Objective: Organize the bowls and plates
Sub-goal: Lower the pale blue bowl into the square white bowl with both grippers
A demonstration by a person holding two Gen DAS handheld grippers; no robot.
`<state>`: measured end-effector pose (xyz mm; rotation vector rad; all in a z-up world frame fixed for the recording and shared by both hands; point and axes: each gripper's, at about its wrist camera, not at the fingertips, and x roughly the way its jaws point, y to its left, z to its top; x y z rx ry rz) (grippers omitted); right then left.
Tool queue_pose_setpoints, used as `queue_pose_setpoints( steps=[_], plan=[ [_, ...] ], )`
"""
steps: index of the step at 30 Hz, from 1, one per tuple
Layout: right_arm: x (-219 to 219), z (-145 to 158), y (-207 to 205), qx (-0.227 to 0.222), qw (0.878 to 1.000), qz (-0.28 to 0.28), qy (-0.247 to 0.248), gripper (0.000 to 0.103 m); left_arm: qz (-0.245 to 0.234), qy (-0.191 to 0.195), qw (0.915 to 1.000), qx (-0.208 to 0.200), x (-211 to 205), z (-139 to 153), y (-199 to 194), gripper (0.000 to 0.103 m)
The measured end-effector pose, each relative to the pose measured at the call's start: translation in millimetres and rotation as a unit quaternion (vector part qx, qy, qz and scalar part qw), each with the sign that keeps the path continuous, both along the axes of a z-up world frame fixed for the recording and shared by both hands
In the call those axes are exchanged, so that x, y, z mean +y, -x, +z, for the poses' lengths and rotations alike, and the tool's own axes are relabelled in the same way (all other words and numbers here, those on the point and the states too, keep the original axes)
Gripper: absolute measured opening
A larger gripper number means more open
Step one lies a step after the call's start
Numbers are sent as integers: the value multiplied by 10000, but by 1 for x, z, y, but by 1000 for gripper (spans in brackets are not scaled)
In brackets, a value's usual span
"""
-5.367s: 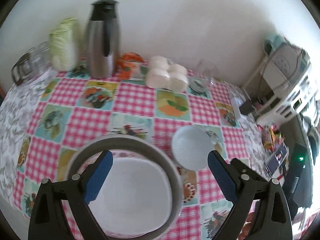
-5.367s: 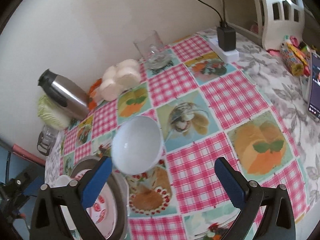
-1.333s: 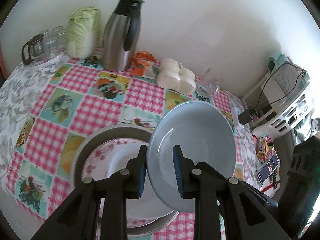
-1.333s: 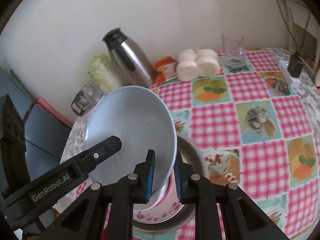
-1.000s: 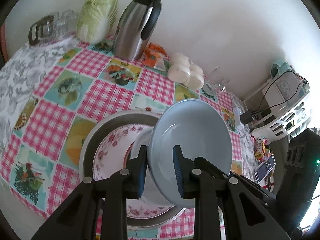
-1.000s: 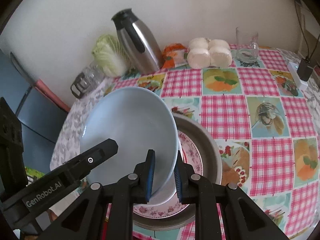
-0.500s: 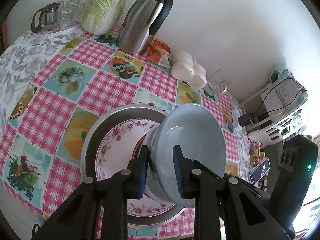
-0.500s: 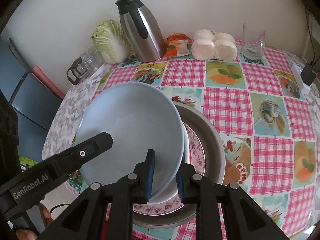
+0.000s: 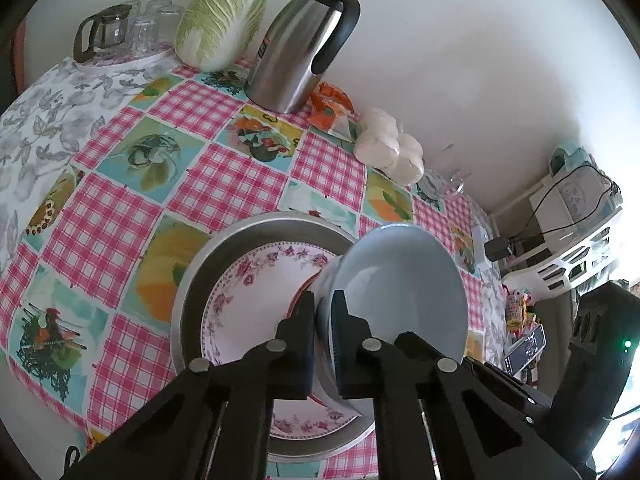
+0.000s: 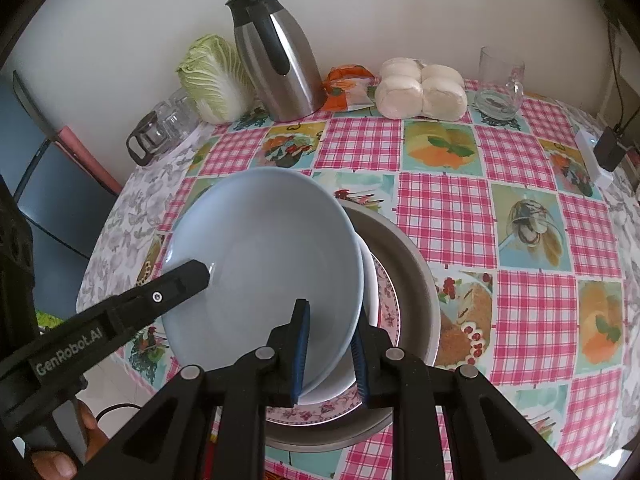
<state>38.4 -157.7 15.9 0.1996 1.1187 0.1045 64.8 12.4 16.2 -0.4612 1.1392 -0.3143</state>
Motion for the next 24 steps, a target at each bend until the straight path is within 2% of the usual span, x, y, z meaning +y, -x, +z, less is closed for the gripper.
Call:
queue_pose_setpoints(
  steps=[19,20,21,22,24],
  plan=[
    [-9,9,4,-107,9994,-186,-257,26,15,-96,9999,-32,-2,-1,-1,5],
    [-10,10,4,-125,9994,-208,-239,28,29,-133,9999,-48,-1,-1,-1,5],
    [-11,11,5,-158,9994,-244,-178,35,52,-174,9998,-68,-1,0,-1,4],
    [-12,12,5,-186,9993,-287,-132,37,59,-173,9998,-73,0,0,-1,4],
    [-14,13,4,-189,9992,-333,-109,38,54,-130,9999,-66,0,0,-1,4]
  ],
)
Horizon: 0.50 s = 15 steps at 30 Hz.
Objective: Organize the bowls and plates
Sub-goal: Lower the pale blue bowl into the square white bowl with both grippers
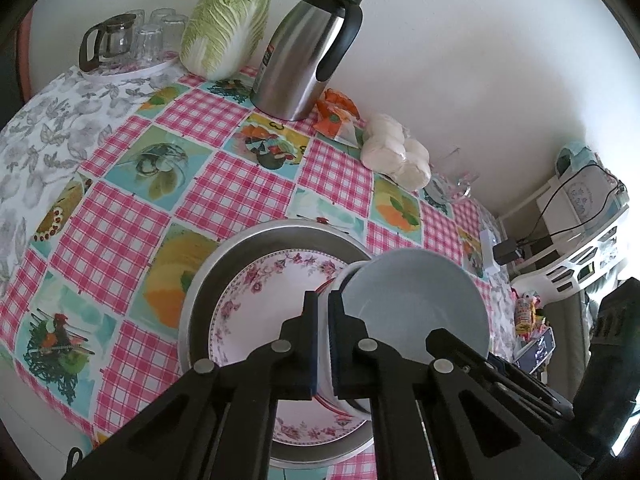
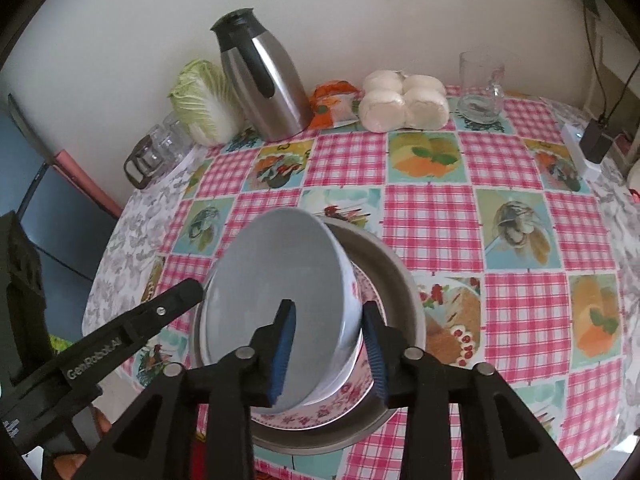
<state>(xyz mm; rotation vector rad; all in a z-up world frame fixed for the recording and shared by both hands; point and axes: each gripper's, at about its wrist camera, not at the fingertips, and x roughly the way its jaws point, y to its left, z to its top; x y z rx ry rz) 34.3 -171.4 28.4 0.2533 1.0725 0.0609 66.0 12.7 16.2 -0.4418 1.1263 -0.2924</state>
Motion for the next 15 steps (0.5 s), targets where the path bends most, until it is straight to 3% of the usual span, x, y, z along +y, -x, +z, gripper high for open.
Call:
queue_pose_setpoints(
  steps=[9,10,12,15],
  plan=[
    [-18,8,3,-212,9993,-189,-248,36,-43,151,9999,33,-2,0,1,4],
    [-22,9,3,-240,9989,-253,-298,34,-36,166,9998,33,-2,1,1,4],
    [-29,9,3,-286,9980,-290,-489,16,-36,157,9999,16,-2,2,1,4],
    [-37,3,1,-268,9955,-314,-849,11,-24,225,9997,31,-2,2,1,4]
  ],
)
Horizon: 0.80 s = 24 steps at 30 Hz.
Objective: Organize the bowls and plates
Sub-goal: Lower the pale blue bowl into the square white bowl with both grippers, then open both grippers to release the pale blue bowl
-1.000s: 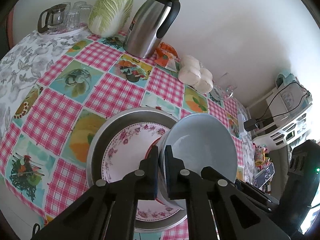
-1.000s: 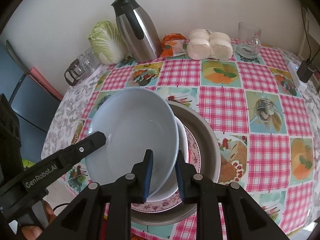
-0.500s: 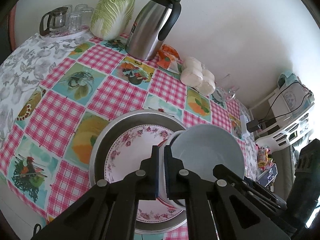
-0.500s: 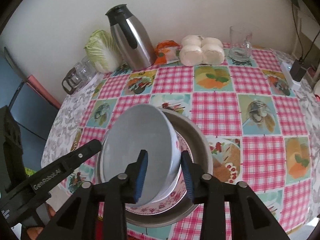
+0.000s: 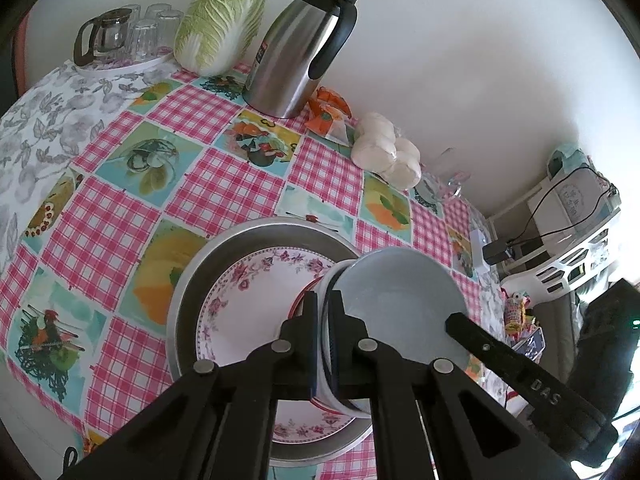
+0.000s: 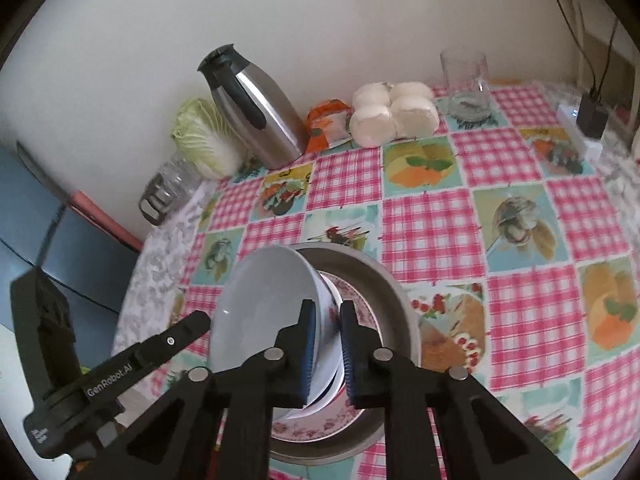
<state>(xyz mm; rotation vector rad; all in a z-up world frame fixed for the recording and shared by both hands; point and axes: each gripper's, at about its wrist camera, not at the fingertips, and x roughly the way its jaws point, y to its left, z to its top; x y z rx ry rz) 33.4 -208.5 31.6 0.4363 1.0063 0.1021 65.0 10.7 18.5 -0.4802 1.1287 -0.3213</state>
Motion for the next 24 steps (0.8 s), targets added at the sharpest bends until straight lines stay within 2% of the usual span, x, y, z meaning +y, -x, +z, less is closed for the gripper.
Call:
queue_pose_setpoints(
  steps=[6,11,12,13,15,16,18,19,21,24],
  plan=[
    [-7,-14,-2,187,9988,-3,-441,11,-1,44,10000,-46,0,4,0,6],
    [-2,-13,-1,209,9994,70,-285,14,-24,-58,10000,-31,-3,6,2,7],
    [-2,-12,0,198,9995,79,-222,14,-30,-131,9999,-87,-3,8,3,17],
    [-1,-9,1,161,9998,83,-115,14,-28,-170,9998,-120,-3,10,3,36],
    [0,-4,4,96,9999,129,62,15,5,-255,9994,-212,-2,13,7,55],
    [1,-2,4,74,9998,144,146,18,2,-293,9993,-236,-2,14,8,55],
    [2,2,8,12,9994,121,328,42,-15,-417,9987,-290,-2,16,11,58],
    [3,3,10,-1,9991,109,411,47,-4,-470,9985,-297,-2,16,12,67],
    [5,6,14,-74,9982,114,586,53,53,-605,9976,-337,0,17,17,76],
    [7,7,19,-128,9975,113,688,63,122,-704,9967,-387,6,16,23,78]
  ],
)
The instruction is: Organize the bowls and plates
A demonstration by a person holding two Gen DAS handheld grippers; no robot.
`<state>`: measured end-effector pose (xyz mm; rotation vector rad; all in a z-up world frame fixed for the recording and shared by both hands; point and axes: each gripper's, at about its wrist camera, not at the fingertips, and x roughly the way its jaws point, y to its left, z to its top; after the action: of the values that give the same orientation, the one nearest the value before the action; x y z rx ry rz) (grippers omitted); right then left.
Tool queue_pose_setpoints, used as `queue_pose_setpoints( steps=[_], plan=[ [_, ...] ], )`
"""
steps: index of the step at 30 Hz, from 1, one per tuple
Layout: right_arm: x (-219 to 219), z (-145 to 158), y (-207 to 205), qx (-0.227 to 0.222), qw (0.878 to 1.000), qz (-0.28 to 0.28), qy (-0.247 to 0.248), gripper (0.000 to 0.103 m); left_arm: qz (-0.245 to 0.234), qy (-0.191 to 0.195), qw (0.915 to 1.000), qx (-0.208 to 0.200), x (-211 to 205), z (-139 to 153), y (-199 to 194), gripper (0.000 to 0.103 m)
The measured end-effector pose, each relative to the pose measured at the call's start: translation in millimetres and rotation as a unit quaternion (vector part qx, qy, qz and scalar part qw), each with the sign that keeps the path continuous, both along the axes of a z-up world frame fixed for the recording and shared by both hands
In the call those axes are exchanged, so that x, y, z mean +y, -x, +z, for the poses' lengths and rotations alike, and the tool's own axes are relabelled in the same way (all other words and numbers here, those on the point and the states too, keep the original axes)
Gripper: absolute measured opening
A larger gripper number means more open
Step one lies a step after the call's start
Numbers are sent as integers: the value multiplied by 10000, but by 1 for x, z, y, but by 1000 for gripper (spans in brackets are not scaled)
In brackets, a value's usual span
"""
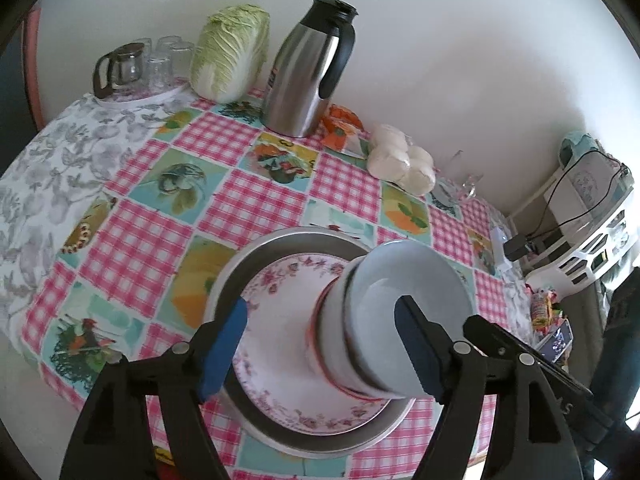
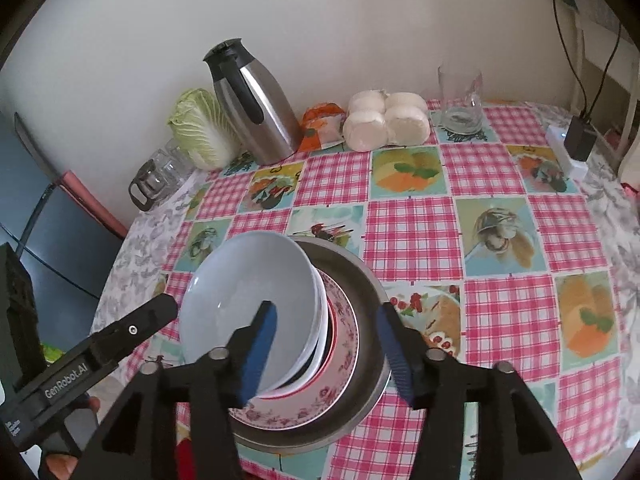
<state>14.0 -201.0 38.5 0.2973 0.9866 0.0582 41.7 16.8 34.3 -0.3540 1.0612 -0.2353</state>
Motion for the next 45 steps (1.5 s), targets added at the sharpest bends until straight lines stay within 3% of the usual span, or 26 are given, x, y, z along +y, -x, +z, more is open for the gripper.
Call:
queue_pose_setpoints(
  steps=[2,5,8,11,21,28,33,39,45],
  plan=[
    [2,-1,5,-38,10000,11,84,66,45,-53,10000,-40,4,-1,5,83],
    [4,-3,15,-100,9997,19,200,82,121,-228,9996,-152,10,-3,14,89],
    [7,-7,25,-126,9996,31,238,88,162,-453,9987,-183,14,-6,22,96],
    [8,-9,35,-166,9994,14,297,103,192,-624,9977,-181,19,-11,31,99],
    [5,-22,63,-203,9986,-108,487,103,55,-1392,9901,-178,20,-22,59,99],
    [5,-36,78,-28,9975,-139,695,103,-63,-1573,9875,-79,15,-27,73,99],
    [3,-39,88,0,9965,-188,809,103,-119,-2207,9753,-15,3,-30,83,99],
    [-1,-45,99,86,9959,-288,847,103,-431,-2053,9775,222,-4,-39,90,99],
    [-4,-51,109,188,9950,-328,925,103,-398,-1996,9785,327,-3,-40,95,99]
  ],
)
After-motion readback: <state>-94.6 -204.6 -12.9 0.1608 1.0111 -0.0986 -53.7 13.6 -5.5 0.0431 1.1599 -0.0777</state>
